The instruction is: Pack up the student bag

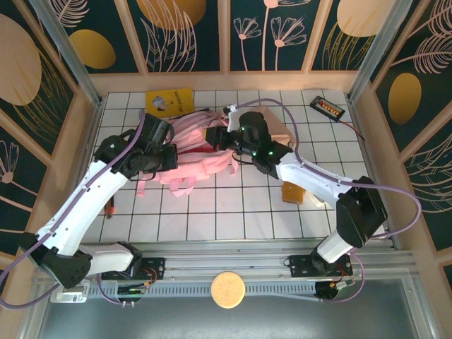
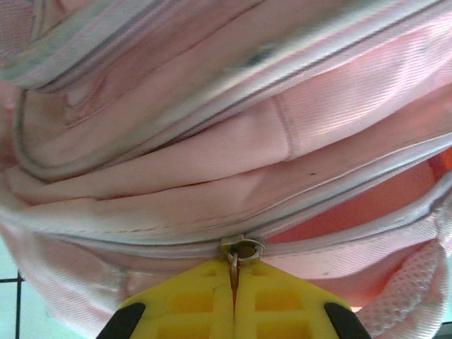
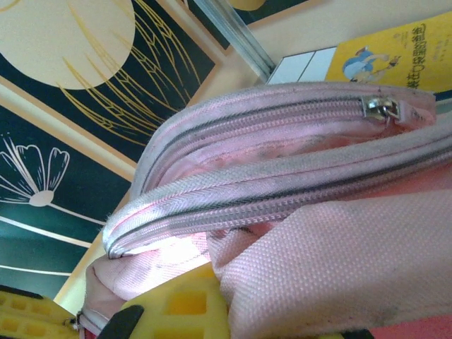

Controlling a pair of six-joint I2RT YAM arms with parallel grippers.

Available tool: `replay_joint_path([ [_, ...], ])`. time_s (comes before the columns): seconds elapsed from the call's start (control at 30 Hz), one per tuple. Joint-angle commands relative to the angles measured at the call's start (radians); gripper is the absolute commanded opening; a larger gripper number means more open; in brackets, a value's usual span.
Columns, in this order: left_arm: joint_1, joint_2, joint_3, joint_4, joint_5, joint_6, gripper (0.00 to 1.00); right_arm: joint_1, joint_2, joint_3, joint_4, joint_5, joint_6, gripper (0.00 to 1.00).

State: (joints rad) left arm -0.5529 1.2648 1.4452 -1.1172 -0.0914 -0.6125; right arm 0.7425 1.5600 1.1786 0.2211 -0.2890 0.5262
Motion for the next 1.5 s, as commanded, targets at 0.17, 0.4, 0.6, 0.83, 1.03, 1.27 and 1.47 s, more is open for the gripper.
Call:
replay_joint_path([
  [0.17,0.093,-0.027,-0.034,-0.087,-0.100,0.099,0.00,-0.104,-0.142,-0.088,0.085,0.024,-0.049,0.00],
  [0.4,0.209,-0.104,-0.208,0.056,-0.127,0.178,0.00,-0.190,-0.159,-0.051,0.077,-0.107,-0.013,0.00],
  [0.6,0.211,-0.115,-0.210,0.242,0.128,0.155,0.00,-0.212,-0.068,-0.016,0.160,-0.276,0.190,0.38],
  [0.83,0.186,-0.136,-0.235,0.405,0.279,0.097,0.00,-0.123,-0.001,-0.011,0.220,-0.248,0.395,0.64],
  [1.03,0.118,-0.118,-0.235,0.490,0.309,0.046,0.00,-0.071,0.050,0.067,0.093,-0.206,0.428,0.64],
  [1.27,0.047,-0.090,-0.228,0.581,0.313,-0.009,0.00,-0.046,0.112,0.187,-0.136,-0.175,0.394,0.59],
  [1.47,0.047,-0.102,-0.233,0.518,0.323,0.047,0.00,-0.084,0.058,0.132,-0.178,-0.143,0.364,0.00],
])
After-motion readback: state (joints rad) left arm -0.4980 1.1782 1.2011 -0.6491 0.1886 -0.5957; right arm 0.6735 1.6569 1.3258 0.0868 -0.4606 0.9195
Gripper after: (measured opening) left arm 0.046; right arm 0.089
